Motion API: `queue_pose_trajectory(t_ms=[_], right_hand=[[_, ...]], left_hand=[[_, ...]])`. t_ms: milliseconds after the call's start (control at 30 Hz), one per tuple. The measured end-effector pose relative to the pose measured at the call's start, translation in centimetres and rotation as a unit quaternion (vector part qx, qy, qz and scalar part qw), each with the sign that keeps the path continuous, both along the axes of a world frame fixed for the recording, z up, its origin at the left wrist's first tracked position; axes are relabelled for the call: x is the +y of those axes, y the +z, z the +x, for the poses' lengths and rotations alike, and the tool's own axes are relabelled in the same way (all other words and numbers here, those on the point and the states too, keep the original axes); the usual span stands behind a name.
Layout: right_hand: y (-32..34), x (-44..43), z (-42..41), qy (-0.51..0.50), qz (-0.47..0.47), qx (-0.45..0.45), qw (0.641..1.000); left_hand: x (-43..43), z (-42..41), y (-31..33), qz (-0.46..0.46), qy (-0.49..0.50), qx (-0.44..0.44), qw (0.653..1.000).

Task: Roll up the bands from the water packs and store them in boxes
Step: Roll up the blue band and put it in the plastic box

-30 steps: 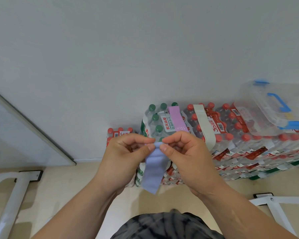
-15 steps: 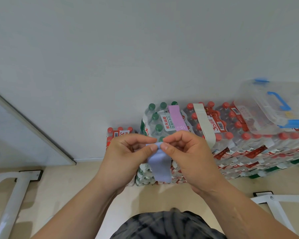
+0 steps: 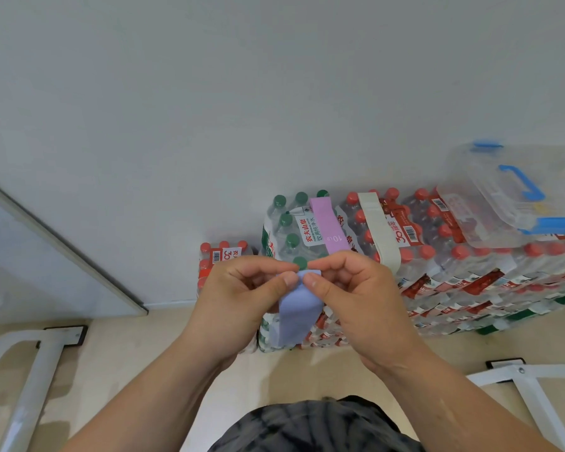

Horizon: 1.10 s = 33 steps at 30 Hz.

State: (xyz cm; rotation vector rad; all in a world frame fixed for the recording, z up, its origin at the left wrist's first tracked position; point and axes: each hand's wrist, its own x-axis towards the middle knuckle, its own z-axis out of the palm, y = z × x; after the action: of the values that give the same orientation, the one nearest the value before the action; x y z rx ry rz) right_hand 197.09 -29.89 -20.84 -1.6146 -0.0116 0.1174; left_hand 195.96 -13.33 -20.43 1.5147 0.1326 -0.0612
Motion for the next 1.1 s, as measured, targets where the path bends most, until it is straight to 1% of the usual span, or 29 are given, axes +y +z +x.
queue_pose_trajectory(t_ms=[100, 267, 367, 467, 567, 667, 800, 900, 1033, 1100], right_hand=[[0.0, -1.2, 0.0, 0.002, 0.017, -0.003, 1.0], [0.3, -3.7, 0.5, 0.004, 0.044, 0.014, 0.999], [0.2, -5.7, 1.0, 0.005, 0.044, 0.006, 0.999], [0.1, -8.1, 1.3, 0.001, 0.068, -0.001, 0.998], [0.0, -10.9, 1.5, 0.001, 0.076, -0.014, 0.997], [-0.3, -13.7, 1.6, 0.02, 0.072, -0.03, 0.997], [-1.4, -17.1, 1.5, 0.019, 0.081, -0.027, 0.996], [-2.4, -19.0, 1.8, 0.0, 0.075, -0.03, 0.997], [-2.4, -21.0, 2.3, 0.001, 0.085, -0.041, 0.996], [-2.3, -21.6, 2.5, 0.008, 0.087, -0.047, 0.995]], left_hand=[[-1.2, 0.2, 0.0, 0.004, 0.018, 0.006, 1.0], [-3.9, 0.7, 0.5, 0.038, 0.041, -0.023, 0.998], [-6.0, 1.1, 0.6, 0.045, 0.034, -0.026, 0.998], [-8.2, 1.3, 0.7, 0.056, 0.031, -0.024, 0.998], [-10.7, 1.4, 1.1, 0.03, 0.006, 0.001, 1.0], [-13.4, 1.5, 0.9, 0.034, -0.015, 0.016, 0.999], [-17.1, 1.6, 0.8, 0.05, 0.012, -0.006, 0.999], [-19.4, 2.1, 0.7, 0.068, 0.002, -0.021, 0.997], [-21.3, 2.5, 0.7, 0.088, 0.004, -0.011, 0.996], [-21.8, 2.5, 0.9, 0.08, -0.006, 0.0, 0.997]])
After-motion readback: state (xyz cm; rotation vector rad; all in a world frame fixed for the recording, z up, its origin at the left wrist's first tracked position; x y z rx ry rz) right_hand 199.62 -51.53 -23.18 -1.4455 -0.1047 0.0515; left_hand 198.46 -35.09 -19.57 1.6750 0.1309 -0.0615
